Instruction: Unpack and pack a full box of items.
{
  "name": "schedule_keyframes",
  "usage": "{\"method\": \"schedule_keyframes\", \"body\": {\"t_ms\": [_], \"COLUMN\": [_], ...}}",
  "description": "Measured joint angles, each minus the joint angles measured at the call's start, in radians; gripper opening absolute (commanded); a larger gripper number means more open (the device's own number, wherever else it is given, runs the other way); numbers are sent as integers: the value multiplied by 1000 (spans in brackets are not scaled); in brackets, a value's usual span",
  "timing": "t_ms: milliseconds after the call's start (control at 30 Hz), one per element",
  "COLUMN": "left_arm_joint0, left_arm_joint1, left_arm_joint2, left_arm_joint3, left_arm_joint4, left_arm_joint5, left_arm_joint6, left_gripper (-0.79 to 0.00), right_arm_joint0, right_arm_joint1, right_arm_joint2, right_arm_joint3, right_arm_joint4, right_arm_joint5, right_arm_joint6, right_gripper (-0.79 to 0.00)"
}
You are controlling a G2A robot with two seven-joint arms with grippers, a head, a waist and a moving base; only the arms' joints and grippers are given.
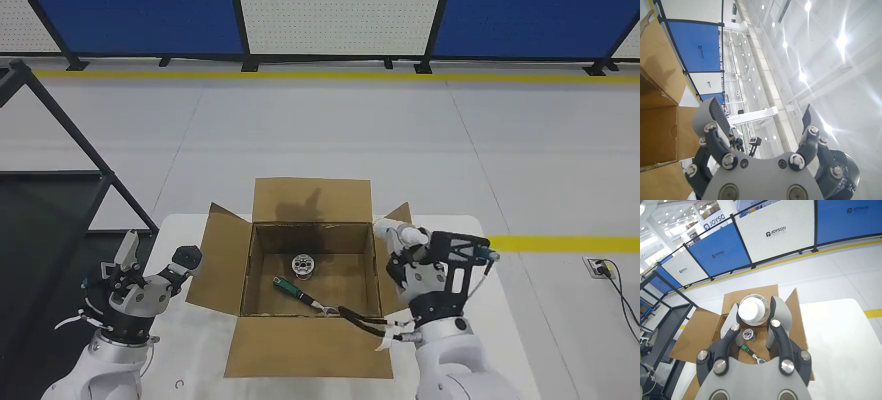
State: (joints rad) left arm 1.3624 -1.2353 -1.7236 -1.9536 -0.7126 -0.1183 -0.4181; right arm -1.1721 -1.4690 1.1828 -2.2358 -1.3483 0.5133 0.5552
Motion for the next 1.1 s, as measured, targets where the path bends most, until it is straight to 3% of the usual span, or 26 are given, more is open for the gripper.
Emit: {"method": "schedule_keyframes", "body": {"t_ms": [267,433,733,1100], "left_arm_joint0": [0,0,0,0], "left_arm_joint1": [0,0,0,0], "left_arm_joint2": [0,0,0,0], "left_arm_joint3": [0,0,0,0], "left_arm_joint4": [0,0,0,0], "left_arm_joint5": [0,0,0,0], "left_arm_joint6": [0,0,0,0], "left_gripper": [0,0,0,0], "right_arm_joint0": [-95,-131,-52,-50], "right_arm_joint1": [10,17,11,11], "right_arm_joint2": [185,264,309,311], "right_arm_joint3": [-85,-27,253,262], "right_arm_joint4": [-68,-139,-107,-104], "right_arm_joint5": [31,19,42,41], "right_arm_joint6": [44,96,158,159], "right_gripper": [-785,-785,-785,-785]}}
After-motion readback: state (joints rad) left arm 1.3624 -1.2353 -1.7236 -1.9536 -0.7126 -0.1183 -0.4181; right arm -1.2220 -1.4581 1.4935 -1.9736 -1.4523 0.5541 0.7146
